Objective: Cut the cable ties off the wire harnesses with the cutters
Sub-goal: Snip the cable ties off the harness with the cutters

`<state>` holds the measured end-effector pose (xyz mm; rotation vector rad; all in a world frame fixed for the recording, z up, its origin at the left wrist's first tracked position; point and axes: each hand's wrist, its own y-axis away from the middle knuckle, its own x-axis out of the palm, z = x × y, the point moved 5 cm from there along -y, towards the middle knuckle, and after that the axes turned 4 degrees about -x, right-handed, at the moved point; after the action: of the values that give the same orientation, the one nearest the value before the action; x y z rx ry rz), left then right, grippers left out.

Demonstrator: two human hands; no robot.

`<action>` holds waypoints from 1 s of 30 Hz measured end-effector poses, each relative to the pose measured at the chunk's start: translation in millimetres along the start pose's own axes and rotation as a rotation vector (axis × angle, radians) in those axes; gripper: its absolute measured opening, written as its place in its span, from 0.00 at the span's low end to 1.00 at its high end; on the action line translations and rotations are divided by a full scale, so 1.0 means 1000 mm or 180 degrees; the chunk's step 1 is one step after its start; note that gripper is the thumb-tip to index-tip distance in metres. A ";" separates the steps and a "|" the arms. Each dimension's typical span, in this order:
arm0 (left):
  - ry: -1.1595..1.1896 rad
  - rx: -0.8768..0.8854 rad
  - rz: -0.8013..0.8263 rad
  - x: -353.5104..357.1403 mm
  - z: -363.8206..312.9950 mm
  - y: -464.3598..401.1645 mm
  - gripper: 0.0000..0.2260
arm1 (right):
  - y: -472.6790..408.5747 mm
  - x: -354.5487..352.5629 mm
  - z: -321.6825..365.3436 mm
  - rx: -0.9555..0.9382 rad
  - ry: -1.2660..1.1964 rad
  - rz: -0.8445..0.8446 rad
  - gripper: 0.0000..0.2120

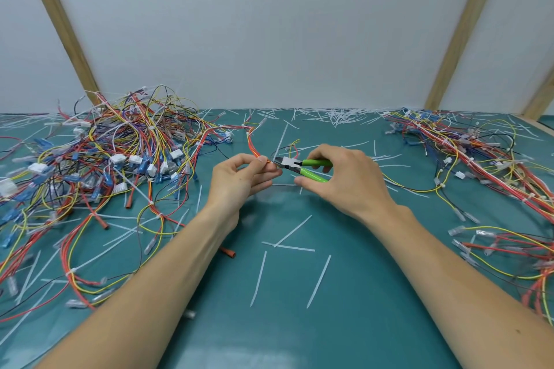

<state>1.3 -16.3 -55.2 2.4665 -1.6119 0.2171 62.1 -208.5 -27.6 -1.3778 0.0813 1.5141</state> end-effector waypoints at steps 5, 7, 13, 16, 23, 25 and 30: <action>-0.0130 0.0037 -0.0018 0.001 0.000 0.001 0.08 | 0.000 -0.001 -0.001 0.0067 -0.0009 0.0001 0.16; -0.0174 0.0049 -0.0026 0.001 0.000 0.001 0.10 | -0.001 0.000 -0.002 0.0108 -0.0004 0.0032 0.16; -0.0247 0.0050 -0.0038 0.002 0.001 0.002 0.10 | -0.001 0.000 -0.005 0.0148 -0.0155 0.0112 0.15; -0.0242 0.0051 -0.0043 0.003 0.001 0.002 0.09 | -0.002 0.001 -0.006 0.0158 -0.0227 0.0139 0.14; -0.0145 0.0016 -0.0070 0.003 0.004 0.003 0.06 | -0.002 0.001 -0.005 0.0229 -0.0309 0.0193 0.11; -0.0128 0.0007 -0.0065 0.003 0.004 0.003 0.05 | -0.002 0.001 -0.005 0.0232 -0.0316 0.0198 0.11; -0.0076 -0.0034 -0.0034 0.003 0.004 0.003 0.05 | -0.002 0.002 -0.006 0.0244 -0.0330 0.0195 0.11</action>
<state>0.0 -20.9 -58.0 2.4787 -1.6046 0.1777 67.9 -209.9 -30.0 -1.2440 0.1164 1.6145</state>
